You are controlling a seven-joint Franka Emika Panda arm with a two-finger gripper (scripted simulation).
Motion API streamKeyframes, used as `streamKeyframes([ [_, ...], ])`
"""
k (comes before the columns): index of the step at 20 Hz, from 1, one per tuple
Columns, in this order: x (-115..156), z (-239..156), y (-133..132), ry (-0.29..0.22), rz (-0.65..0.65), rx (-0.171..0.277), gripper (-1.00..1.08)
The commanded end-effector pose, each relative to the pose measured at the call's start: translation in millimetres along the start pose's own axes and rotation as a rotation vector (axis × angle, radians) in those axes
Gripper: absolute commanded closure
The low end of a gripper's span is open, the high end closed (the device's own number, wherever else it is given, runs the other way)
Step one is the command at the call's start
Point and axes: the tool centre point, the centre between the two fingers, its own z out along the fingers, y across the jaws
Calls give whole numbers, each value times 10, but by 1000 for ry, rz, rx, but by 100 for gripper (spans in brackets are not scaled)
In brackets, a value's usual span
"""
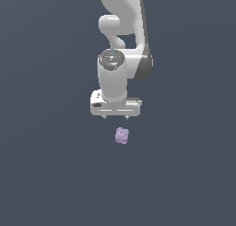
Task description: Pick up the object and move it to a goal position.
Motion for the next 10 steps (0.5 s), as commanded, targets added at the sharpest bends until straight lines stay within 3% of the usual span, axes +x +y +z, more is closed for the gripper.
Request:
streamKeyframes([
  [1,16,33,-16,1,10,-1,-92],
  [10,172,335,-147,17,103,-10,-92],
])
